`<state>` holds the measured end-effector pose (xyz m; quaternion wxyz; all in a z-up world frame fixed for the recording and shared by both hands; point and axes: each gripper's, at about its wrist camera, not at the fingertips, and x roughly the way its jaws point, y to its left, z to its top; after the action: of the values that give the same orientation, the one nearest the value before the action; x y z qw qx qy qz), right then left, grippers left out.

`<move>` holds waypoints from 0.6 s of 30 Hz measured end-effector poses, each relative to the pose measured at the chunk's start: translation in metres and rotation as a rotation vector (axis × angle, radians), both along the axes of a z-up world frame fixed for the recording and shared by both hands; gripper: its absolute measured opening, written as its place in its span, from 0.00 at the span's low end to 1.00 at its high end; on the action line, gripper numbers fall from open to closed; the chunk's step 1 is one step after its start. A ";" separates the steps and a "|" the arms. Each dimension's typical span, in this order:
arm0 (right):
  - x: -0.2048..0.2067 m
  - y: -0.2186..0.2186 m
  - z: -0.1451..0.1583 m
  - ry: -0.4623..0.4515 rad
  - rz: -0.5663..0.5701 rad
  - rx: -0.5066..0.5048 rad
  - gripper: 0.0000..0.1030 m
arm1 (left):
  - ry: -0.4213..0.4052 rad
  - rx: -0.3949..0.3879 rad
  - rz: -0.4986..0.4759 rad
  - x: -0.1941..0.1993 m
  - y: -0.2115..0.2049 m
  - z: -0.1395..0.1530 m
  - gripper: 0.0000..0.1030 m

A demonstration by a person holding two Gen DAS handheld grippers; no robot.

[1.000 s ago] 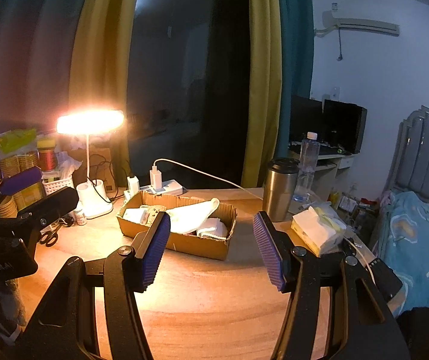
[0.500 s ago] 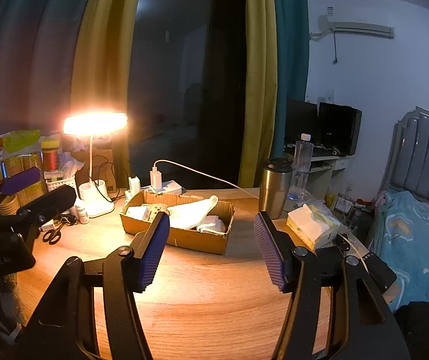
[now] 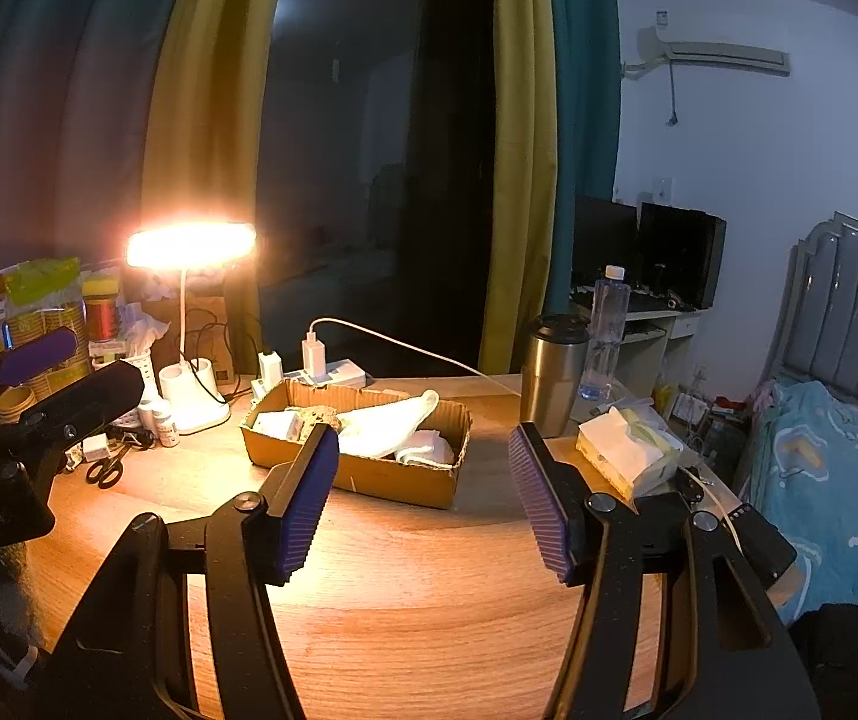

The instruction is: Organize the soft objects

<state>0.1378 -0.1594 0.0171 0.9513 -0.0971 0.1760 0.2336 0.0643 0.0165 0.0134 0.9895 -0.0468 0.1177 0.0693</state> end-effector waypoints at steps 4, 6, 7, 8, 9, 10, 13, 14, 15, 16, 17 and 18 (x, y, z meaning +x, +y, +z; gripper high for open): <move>0.000 0.000 0.000 0.002 -0.002 0.001 0.61 | 0.000 -0.001 -0.005 0.000 0.000 0.000 0.95; 0.000 0.000 0.000 0.002 -0.002 0.002 0.61 | 0.000 0.001 -0.007 0.000 -0.001 0.000 0.95; 0.000 0.000 0.001 0.002 -0.001 0.001 0.61 | 0.000 0.000 -0.007 0.000 -0.001 0.000 0.95; 0.000 0.000 0.001 0.001 -0.001 0.001 0.61 | 0.001 -0.001 -0.008 0.000 -0.001 0.000 0.95; 0.000 0.000 0.001 0.001 -0.001 0.001 0.61 | 0.000 -0.001 -0.007 0.000 -0.001 0.000 0.95; 0.000 0.000 0.001 0.002 -0.001 0.001 0.61 | 0.001 -0.001 -0.008 0.000 -0.001 0.000 0.95; 0.000 0.000 0.001 0.002 0.000 0.001 0.61 | -0.001 -0.001 -0.007 0.000 -0.002 0.001 0.95; 0.001 0.001 0.000 0.002 0.000 0.001 0.61 | 0.000 -0.001 -0.007 0.000 -0.002 0.001 0.95; 0.001 0.001 0.000 0.002 0.000 0.000 0.61 | 0.001 0.000 -0.008 0.000 -0.002 0.000 0.95; 0.001 0.001 0.000 0.002 -0.001 0.001 0.61 | 0.001 0.000 -0.008 0.000 -0.002 0.001 0.95; 0.001 0.001 0.000 0.003 0.000 0.001 0.61 | 0.001 0.000 -0.008 -0.001 -0.002 0.001 0.95; 0.001 0.001 0.000 0.003 -0.001 0.002 0.61 | 0.000 0.000 -0.007 0.000 -0.002 0.001 0.95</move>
<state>0.1385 -0.1586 0.0171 0.9513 -0.0960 0.1771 0.2335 0.0638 0.0144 0.0142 0.9898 -0.0462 0.1177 0.0658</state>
